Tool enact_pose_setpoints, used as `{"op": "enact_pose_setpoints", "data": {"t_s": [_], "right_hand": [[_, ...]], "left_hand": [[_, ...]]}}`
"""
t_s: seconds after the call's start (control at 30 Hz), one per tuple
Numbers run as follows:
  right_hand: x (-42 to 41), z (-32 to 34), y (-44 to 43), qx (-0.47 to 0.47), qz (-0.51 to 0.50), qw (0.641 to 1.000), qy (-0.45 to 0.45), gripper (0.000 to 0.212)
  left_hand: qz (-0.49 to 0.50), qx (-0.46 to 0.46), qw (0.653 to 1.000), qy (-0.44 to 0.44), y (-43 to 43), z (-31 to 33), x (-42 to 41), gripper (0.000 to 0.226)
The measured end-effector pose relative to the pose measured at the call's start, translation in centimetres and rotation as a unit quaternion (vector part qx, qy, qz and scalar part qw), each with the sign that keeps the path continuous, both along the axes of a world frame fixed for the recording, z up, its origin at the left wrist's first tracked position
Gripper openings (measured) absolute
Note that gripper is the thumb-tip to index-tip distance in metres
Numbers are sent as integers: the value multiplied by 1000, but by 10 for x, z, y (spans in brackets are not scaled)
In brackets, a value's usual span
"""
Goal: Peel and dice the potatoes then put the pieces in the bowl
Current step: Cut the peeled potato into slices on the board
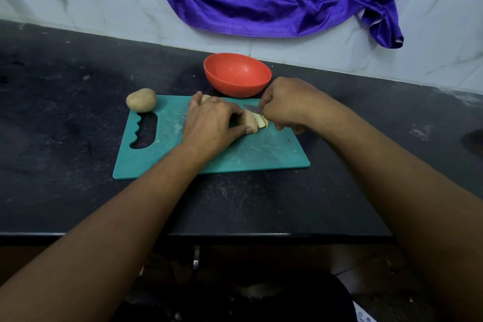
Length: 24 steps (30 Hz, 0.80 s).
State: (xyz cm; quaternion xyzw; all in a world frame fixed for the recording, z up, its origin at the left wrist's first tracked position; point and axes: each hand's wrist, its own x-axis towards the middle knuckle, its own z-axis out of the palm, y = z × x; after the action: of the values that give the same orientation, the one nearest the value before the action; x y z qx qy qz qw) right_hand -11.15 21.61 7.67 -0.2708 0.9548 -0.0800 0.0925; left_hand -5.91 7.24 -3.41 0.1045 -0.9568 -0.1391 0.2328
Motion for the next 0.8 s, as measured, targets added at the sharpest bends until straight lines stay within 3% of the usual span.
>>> {"op": "enact_pose_setpoints", "data": {"t_s": [0.27,0.8], "right_hand": [[-6,-2,-22,35,19,999,12,24],[8,-58,-12,-52,1,992,119,17]], "left_hand": [[-1,4,1000,-1,1,0,0,51],[-2,-10,1000,-6,0,-1,0,35]]}}
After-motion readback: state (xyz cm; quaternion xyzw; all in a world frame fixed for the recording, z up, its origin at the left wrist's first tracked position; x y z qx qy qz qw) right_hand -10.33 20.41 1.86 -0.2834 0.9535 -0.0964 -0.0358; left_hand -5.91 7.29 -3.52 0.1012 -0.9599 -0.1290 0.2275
